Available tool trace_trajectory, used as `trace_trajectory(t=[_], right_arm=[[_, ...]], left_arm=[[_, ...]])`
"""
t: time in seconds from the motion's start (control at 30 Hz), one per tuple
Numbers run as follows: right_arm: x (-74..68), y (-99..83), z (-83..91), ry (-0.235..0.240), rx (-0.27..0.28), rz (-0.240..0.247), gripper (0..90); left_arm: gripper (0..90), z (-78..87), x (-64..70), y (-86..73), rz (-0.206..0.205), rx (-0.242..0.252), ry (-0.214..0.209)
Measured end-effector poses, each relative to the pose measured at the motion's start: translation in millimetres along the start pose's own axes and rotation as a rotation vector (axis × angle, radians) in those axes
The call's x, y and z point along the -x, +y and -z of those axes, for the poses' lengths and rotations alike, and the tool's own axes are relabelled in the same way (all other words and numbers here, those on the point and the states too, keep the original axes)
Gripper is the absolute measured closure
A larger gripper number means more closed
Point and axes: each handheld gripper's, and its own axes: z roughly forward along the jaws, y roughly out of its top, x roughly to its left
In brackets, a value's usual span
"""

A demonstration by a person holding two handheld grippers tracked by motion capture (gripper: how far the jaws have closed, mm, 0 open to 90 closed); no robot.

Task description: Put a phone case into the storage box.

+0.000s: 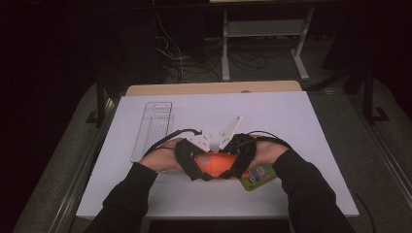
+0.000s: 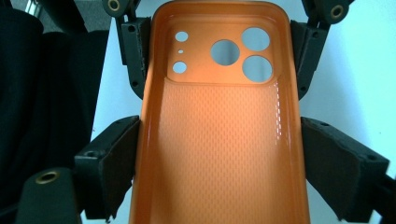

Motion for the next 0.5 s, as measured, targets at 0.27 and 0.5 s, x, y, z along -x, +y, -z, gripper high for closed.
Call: trace_trajectory(t=[0.27,0.5], right_arm=[[5.8,-5.9,13.3,-0.042,0.063,-0.070,3.4],[14.7,-22.4,36.9,-0.146,0.138,-0.158,2.6]], left_arm=[[15.9,5.2,-3.8,-1.3,0.023,-0.008,0.033],[15.9,5.6,-5.7,-4.8,0.112,0.022,0.086]])
